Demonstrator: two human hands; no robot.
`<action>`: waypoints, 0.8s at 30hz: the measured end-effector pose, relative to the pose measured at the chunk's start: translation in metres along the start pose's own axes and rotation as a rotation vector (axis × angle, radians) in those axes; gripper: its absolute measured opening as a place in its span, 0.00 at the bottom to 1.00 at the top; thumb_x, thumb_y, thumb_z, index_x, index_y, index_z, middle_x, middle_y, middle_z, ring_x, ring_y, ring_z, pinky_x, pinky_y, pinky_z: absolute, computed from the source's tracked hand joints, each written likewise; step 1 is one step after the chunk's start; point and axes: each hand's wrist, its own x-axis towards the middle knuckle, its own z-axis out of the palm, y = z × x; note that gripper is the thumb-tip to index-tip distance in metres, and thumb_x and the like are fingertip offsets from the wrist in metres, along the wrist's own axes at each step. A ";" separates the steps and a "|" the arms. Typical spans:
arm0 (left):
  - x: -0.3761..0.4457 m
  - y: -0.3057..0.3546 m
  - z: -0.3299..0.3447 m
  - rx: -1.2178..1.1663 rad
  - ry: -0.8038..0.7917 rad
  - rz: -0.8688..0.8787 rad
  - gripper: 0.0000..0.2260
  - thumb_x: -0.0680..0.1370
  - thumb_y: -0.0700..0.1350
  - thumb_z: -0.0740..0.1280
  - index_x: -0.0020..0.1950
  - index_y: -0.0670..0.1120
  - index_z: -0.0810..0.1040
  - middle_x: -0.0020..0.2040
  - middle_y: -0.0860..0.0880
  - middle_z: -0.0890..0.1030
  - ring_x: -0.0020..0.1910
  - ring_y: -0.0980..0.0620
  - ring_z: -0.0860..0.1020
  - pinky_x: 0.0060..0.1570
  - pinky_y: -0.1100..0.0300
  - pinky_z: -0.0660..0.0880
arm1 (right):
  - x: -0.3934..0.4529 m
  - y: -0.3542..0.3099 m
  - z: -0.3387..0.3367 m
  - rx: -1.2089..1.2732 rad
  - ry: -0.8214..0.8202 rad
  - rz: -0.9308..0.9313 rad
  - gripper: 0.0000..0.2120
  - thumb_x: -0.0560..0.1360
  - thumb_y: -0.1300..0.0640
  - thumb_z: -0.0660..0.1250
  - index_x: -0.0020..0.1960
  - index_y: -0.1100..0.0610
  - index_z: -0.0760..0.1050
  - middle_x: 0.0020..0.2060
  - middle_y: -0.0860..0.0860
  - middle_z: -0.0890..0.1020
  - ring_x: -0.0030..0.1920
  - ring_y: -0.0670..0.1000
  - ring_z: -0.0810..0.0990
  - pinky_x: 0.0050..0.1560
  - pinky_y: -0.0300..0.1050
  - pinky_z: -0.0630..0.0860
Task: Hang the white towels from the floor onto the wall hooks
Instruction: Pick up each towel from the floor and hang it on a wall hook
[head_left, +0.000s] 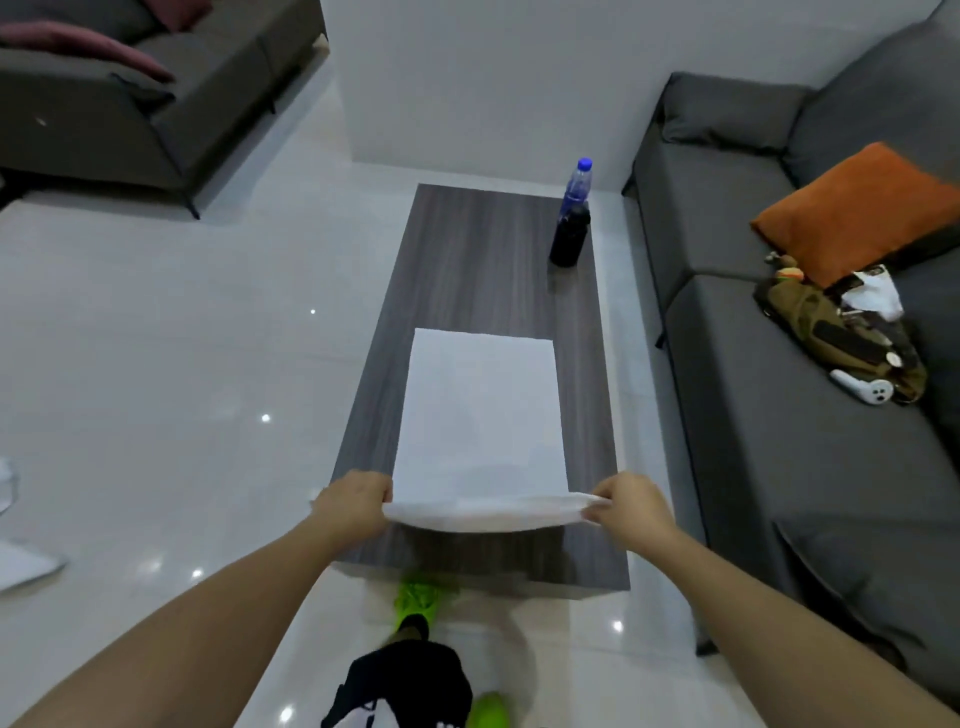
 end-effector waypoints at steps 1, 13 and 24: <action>0.004 -0.001 0.000 -0.014 0.011 -0.016 0.08 0.71 0.45 0.68 0.38 0.54 0.69 0.43 0.52 0.75 0.42 0.50 0.76 0.37 0.58 0.71 | 0.004 0.001 0.000 -0.007 -0.007 0.007 0.08 0.73 0.51 0.73 0.37 0.53 0.82 0.31 0.48 0.81 0.34 0.47 0.80 0.37 0.42 0.80; 0.167 -0.009 -0.072 -0.152 0.088 -0.057 0.12 0.72 0.51 0.72 0.36 0.53 0.70 0.40 0.52 0.76 0.42 0.48 0.76 0.36 0.58 0.67 | 0.147 -0.040 -0.038 0.137 0.042 0.144 0.15 0.74 0.52 0.72 0.33 0.56 0.74 0.29 0.51 0.77 0.32 0.50 0.76 0.29 0.42 0.68; 0.317 0.010 -0.112 -0.306 0.284 -0.002 0.12 0.77 0.43 0.67 0.61 0.46 0.77 0.60 0.44 0.77 0.53 0.43 0.76 0.47 0.55 0.71 | 0.270 -0.076 -0.053 0.324 0.239 0.365 0.18 0.76 0.54 0.66 0.65 0.58 0.76 0.57 0.57 0.82 0.55 0.60 0.80 0.55 0.55 0.79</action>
